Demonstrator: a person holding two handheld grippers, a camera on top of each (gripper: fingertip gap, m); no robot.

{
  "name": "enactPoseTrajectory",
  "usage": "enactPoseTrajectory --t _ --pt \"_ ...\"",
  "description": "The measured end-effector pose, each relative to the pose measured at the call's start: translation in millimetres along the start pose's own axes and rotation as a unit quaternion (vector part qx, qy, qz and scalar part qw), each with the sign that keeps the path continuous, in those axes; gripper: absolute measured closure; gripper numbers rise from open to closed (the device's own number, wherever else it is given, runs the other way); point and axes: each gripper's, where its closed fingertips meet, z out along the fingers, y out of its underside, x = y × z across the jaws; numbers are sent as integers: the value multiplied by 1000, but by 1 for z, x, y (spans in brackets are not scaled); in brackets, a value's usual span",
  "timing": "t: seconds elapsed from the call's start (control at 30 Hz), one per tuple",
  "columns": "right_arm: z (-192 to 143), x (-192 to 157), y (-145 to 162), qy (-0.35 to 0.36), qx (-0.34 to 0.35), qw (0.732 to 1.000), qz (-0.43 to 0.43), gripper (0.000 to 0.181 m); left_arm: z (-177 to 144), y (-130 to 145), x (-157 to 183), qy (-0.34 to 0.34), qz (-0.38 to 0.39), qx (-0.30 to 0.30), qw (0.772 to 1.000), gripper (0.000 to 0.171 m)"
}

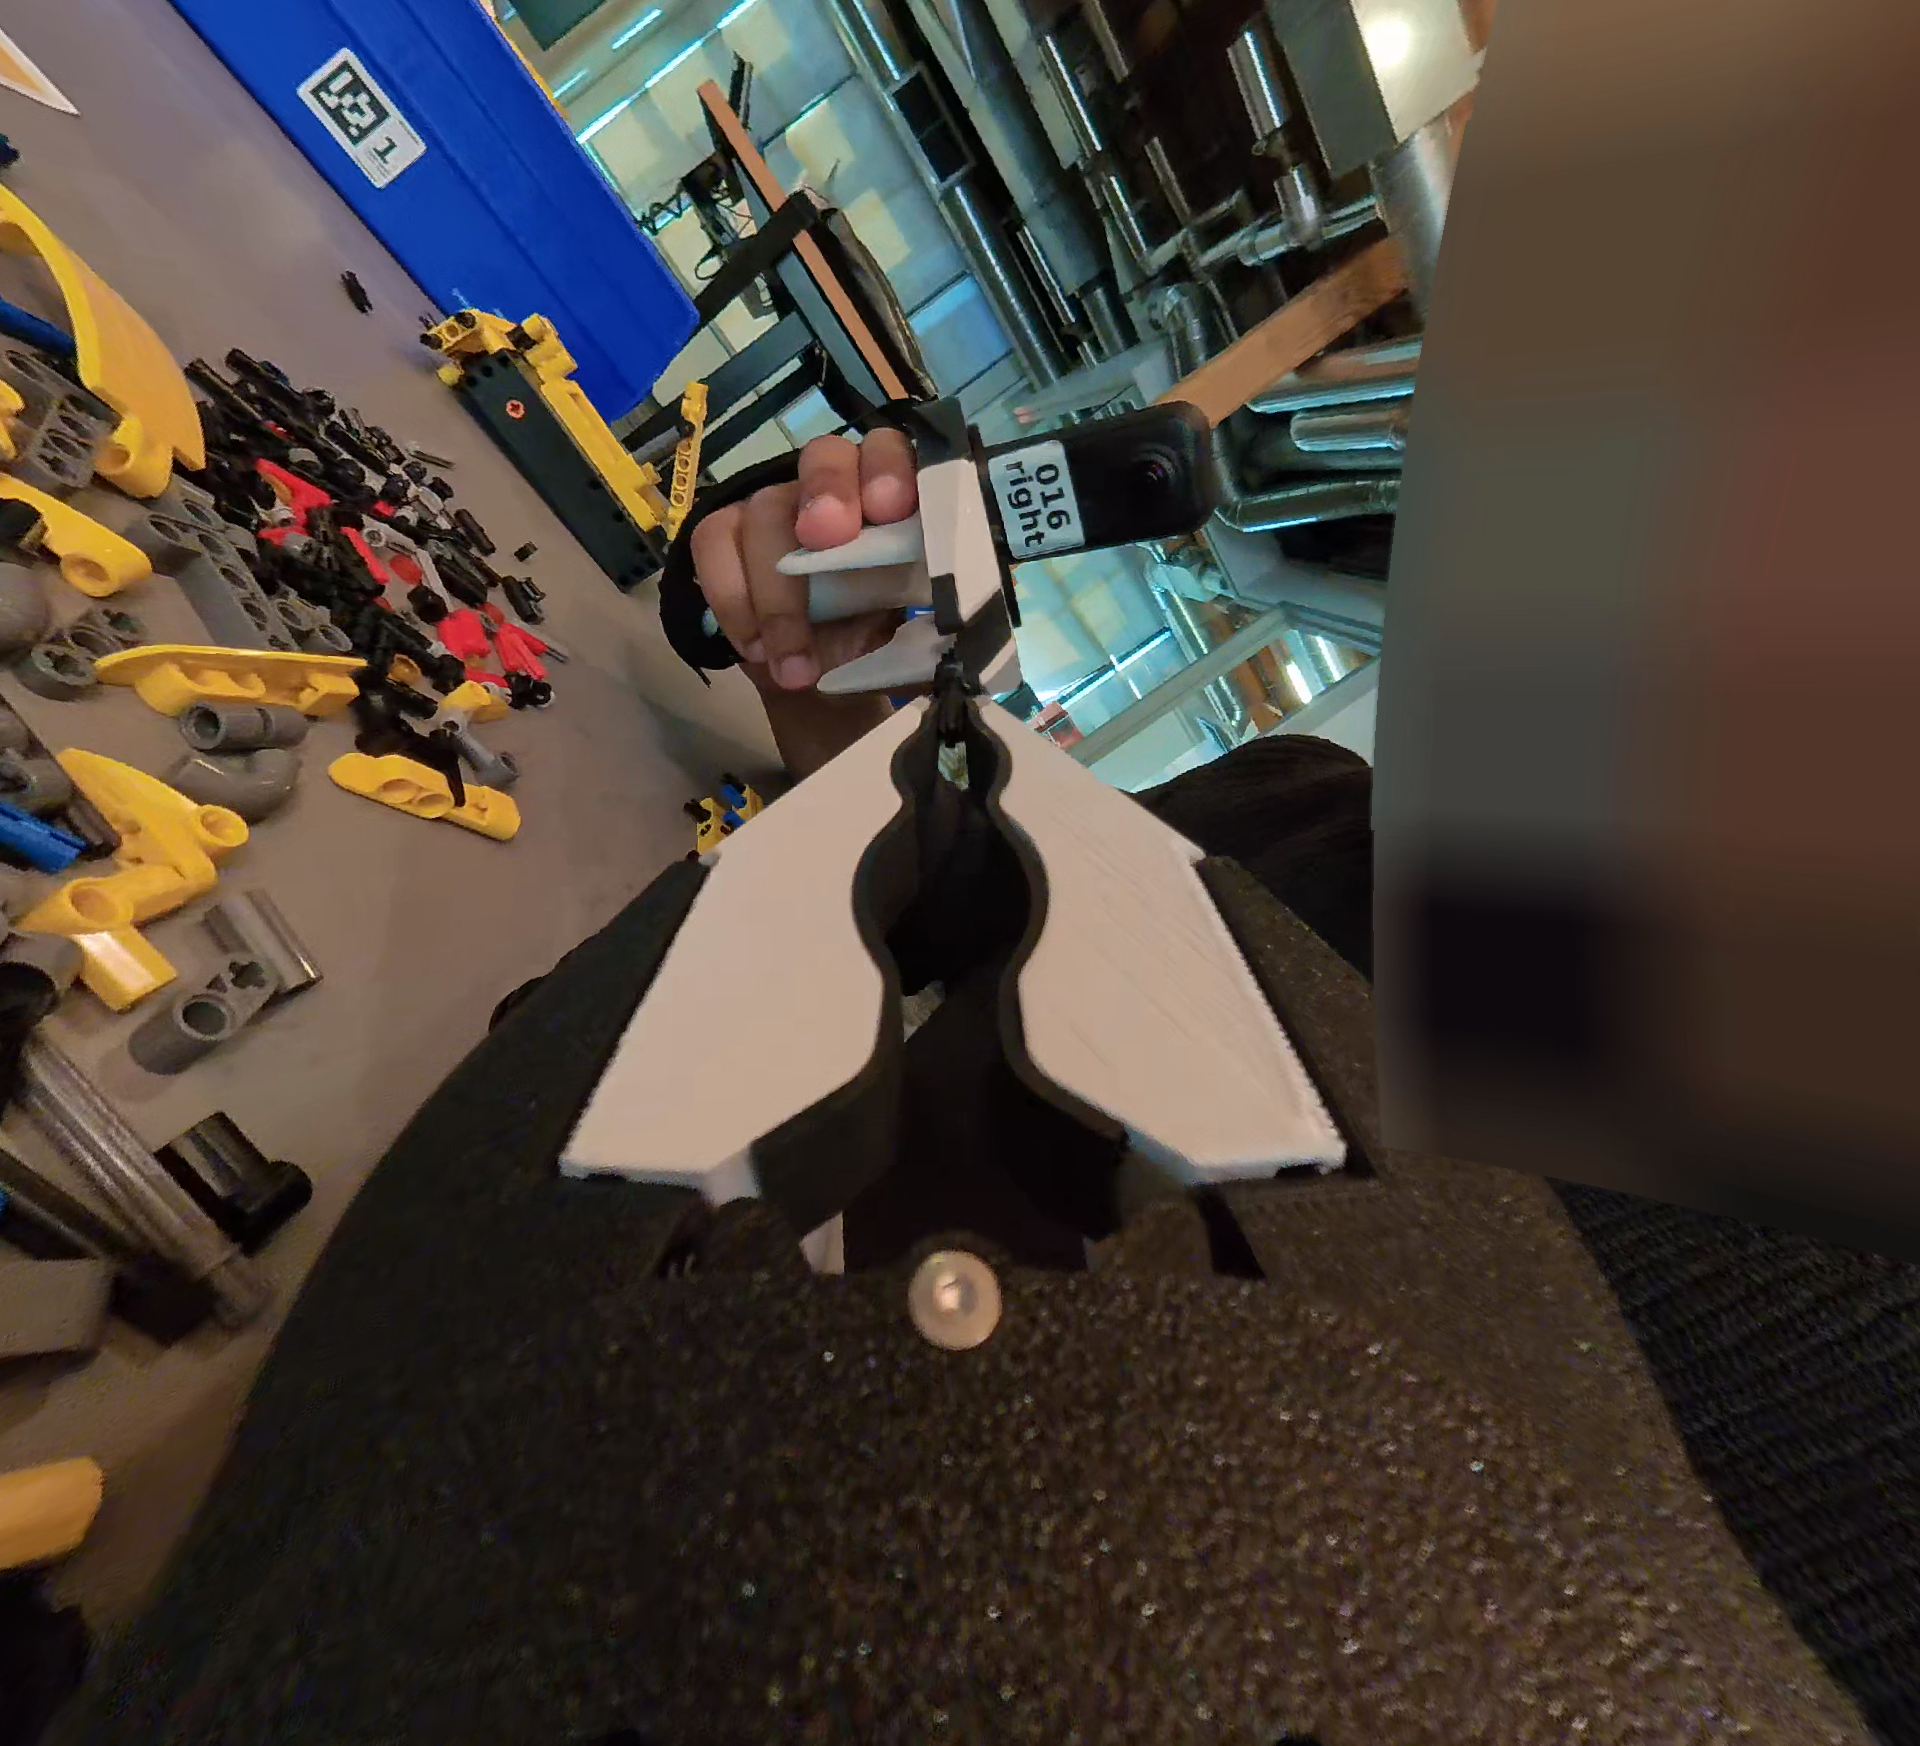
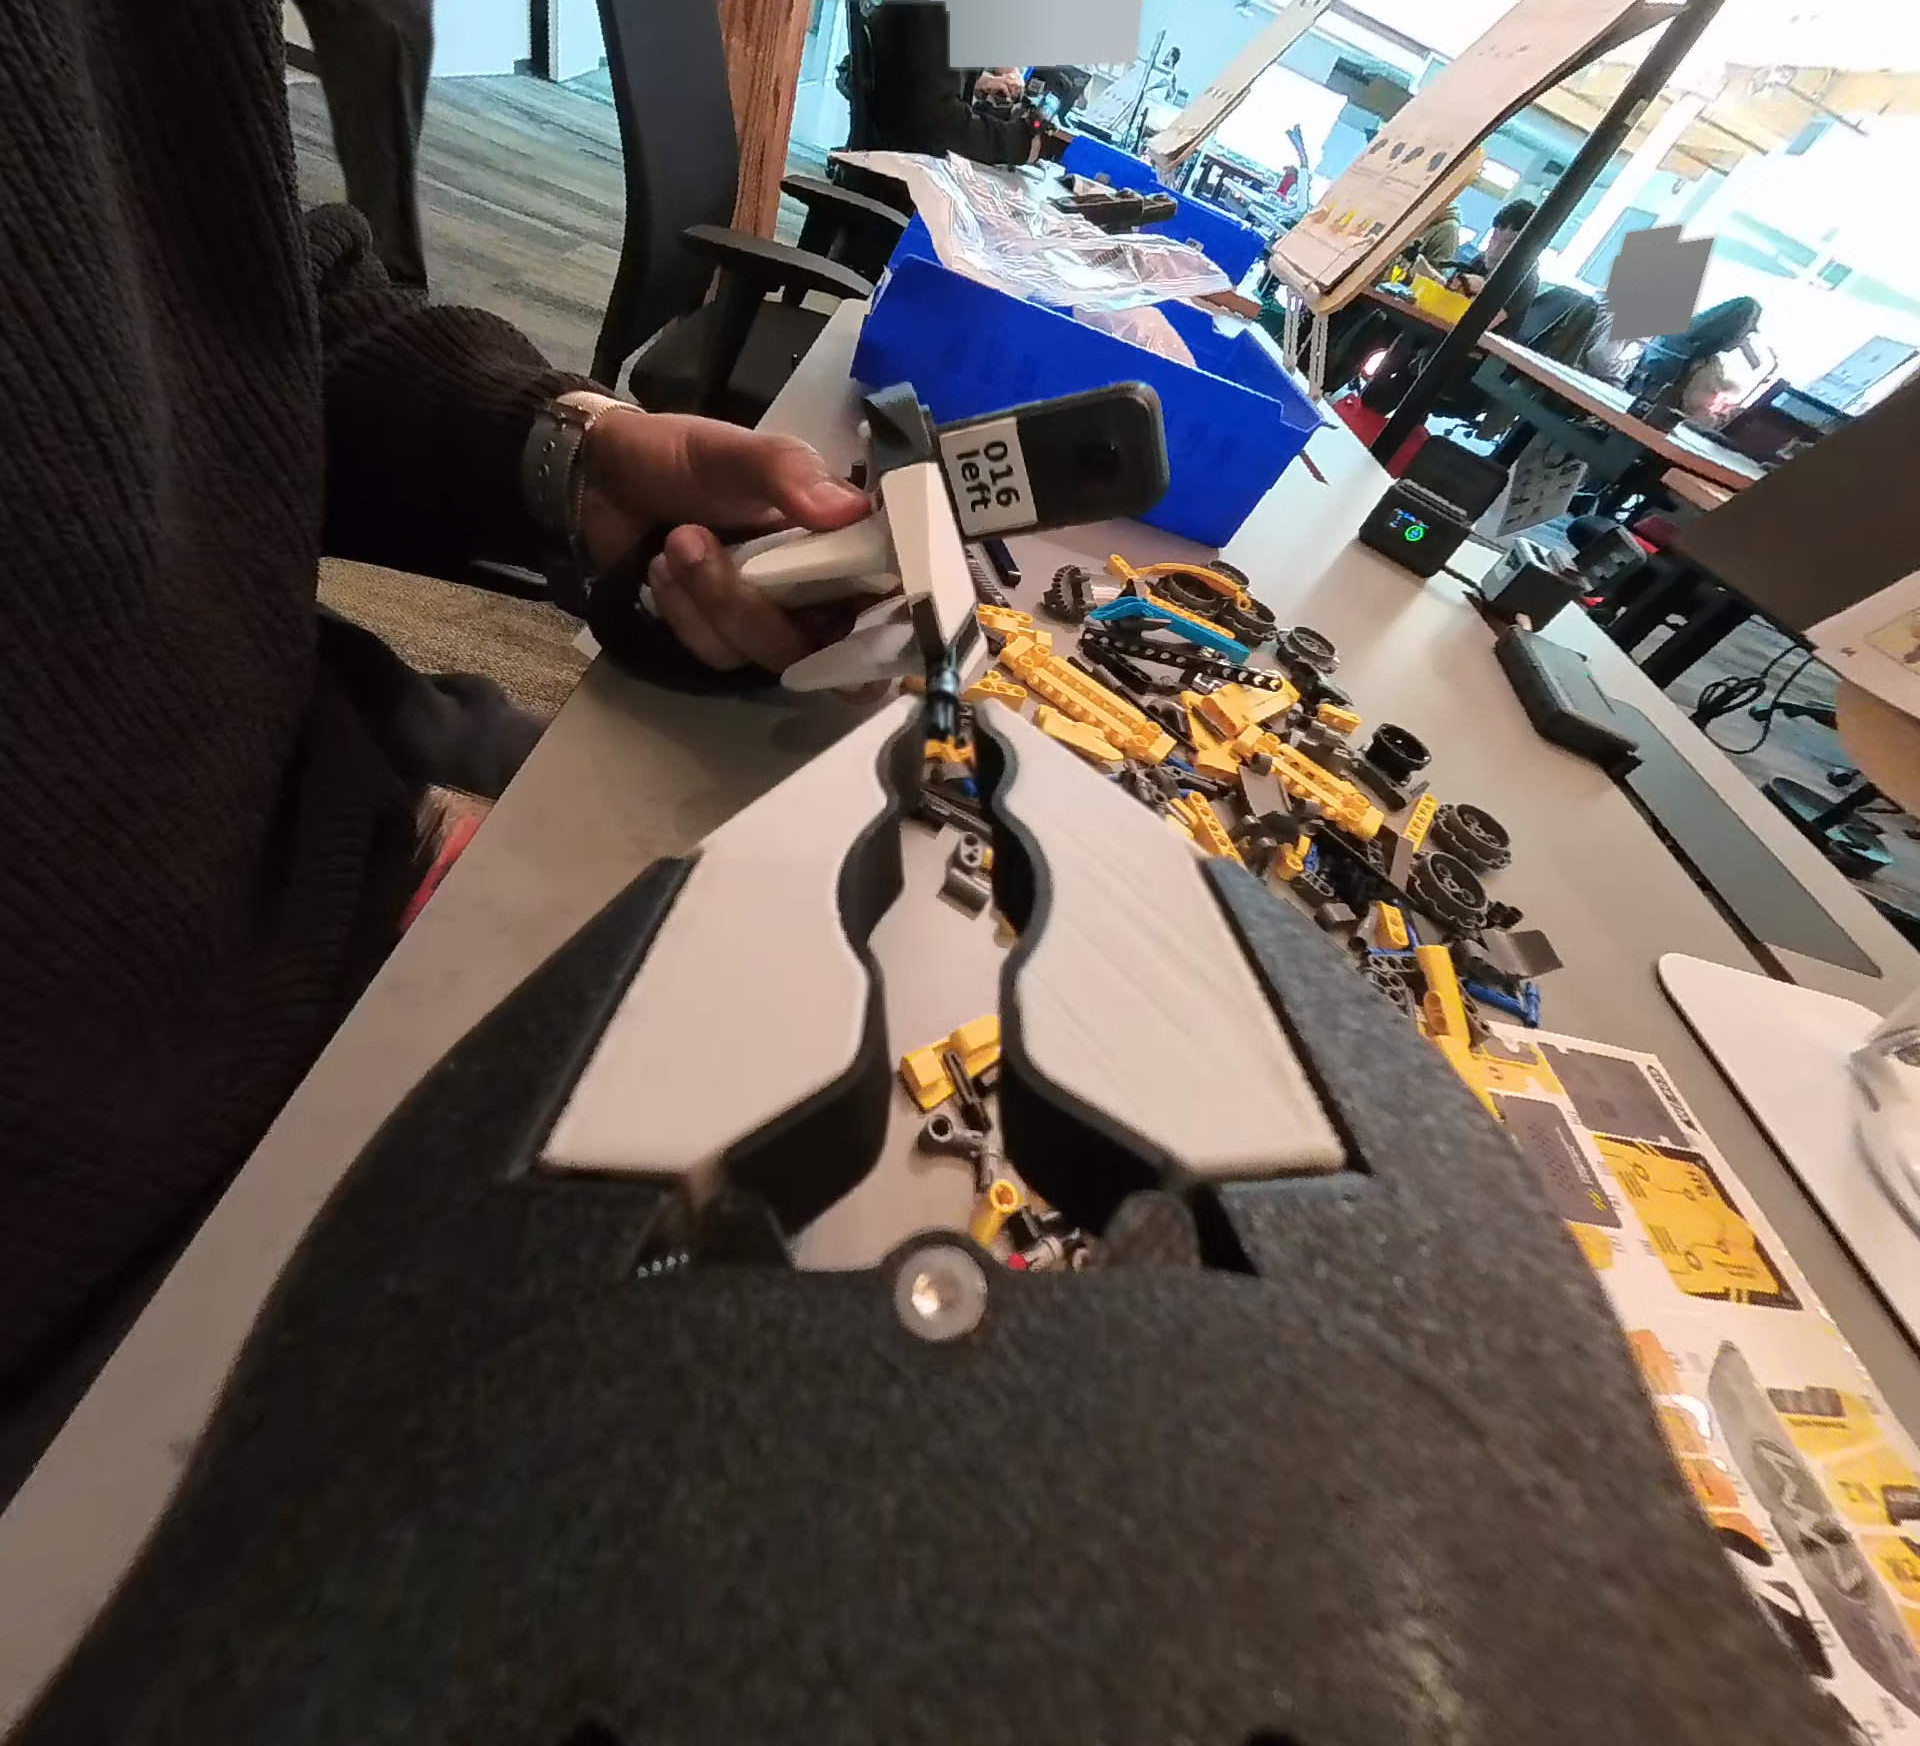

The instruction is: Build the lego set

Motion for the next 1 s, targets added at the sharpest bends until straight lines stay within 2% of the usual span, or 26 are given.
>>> enactPoseTrajectory --t 0.27,0.37,0.43,0.47,0.57,0.67,0.83,1.0 --pt "3 -4 1 -5 -8 1000 -3 177 2 2 3 12 -4 -5 1000 168" --pt "3 -1 0 -3 -5 1000 10 177 1 0 -2 -15 19 -4 1000 165" --pt "2 6 -1 9 -2 1000 28 177 -5 -3 -13 -77 60 -2 995 141" --pt "2 10 1 15 -7 999 41 177 -11 -5 -17 -111 85 -1 990 134" --pt "8 18 16 12 -79 994 77 177 -32 -6 -16 -183 150 5 972 134" --pt "17 6 31 -40 -182 978 93 177 -55 -3 -9 -225 186 19 956 135" --pt "19 -11 42 -102 -359 926 60 177 -88 4 9 -241 216 55 945 135" --pt "23 -23 53 -116 -468 862 157 177 -117 18 19 -254 273 85 924 135"
